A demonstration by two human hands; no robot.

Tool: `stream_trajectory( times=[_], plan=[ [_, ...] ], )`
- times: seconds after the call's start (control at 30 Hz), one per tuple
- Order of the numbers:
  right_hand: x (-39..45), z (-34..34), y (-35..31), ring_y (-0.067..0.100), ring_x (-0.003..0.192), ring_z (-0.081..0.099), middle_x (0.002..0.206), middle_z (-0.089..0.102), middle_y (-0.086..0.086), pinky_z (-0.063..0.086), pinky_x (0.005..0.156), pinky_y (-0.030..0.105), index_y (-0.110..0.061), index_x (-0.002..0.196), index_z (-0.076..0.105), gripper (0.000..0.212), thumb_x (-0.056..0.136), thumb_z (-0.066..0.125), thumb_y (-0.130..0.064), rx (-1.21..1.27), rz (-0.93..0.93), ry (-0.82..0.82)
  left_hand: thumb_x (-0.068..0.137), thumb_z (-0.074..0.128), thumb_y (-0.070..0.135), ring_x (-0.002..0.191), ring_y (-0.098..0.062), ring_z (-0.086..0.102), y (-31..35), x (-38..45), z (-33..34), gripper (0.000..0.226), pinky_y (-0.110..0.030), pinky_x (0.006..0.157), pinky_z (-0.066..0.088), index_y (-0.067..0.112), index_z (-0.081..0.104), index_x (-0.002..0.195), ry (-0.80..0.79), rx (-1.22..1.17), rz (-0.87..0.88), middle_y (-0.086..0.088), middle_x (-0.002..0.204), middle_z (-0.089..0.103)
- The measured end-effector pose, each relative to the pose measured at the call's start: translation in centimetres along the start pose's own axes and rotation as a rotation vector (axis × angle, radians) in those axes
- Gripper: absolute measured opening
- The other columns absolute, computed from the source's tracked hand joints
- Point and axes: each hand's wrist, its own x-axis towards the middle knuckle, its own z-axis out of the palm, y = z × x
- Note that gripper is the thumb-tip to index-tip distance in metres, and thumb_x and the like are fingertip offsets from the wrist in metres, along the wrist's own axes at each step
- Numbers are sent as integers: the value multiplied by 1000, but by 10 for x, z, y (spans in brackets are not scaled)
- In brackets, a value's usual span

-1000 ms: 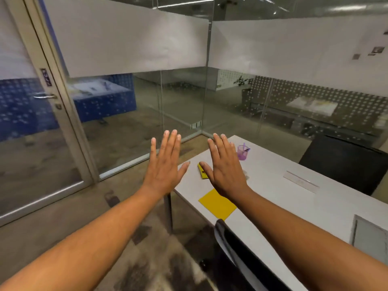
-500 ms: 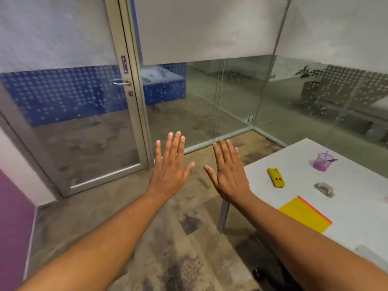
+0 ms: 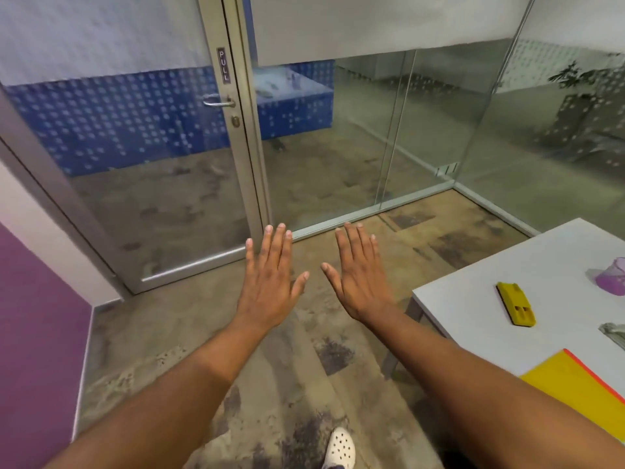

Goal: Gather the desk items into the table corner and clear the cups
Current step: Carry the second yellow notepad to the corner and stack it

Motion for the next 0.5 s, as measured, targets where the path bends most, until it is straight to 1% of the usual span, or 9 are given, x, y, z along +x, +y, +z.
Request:
stream_trajectory(
  times=[0.1, 0.2, 0.33, 0.4, 0.5],
  plan=[
    [41, 22, 22, 29, 162, 5, 173, 15, 13, 11, 130, 54, -11, 164, 19, 76, 107, 22, -61, 27, 19, 9, 105, 37, 60, 163, -26, -8, -8, 43, 24, 87, -61, 130, 5, 8, 5, 168, -21, 18, -6, -8, 177, -3],
    [78, 39, 46, 29, 162, 2, 174, 11, 13, 10, 130, 54, -10, 165, 17, 77, 107, 20, -61, 39, 44, -32, 106, 37, 60, 163, -26, -10, -10, 83, 44, 87, -60, 130, 4, 9, 2, 168, -50, 18, -5, -7, 177, -5],
    [123, 60, 76, 31, 162, 3, 174, 10, 14, 13, 129, 55, -11, 165, 16, 77, 106, 21, -61, 39, 38, -86, 105, 44, 57, 164, -28, -3, -12, 134, 72, 87, -62, 130, 7, 7, 8, 167, -30, -23, 9, -9, 177, 3],
    [141, 68, 89, 30, 162, 1, 174, 7, 13, 11, 130, 55, -12, 165, 14, 78, 106, 18, -62, 46, 51, -112, 106, 41, 58, 164, -28, -5, -11, 157, 86, 87, -62, 130, 8, 7, 5, 167, -64, -13, 6, -10, 177, 1],
    [166, 83, 108, 30, 162, 1, 174, 9, 12, 11, 129, 55, -12, 165, 17, 78, 105, 17, -63, 45, 78, -122, 106, 36, 60, 163, -27, -7, -9, 192, 110, 87, -62, 130, 9, 8, 3, 167, -98, -21, 11, -9, 177, -3]
  ],
)
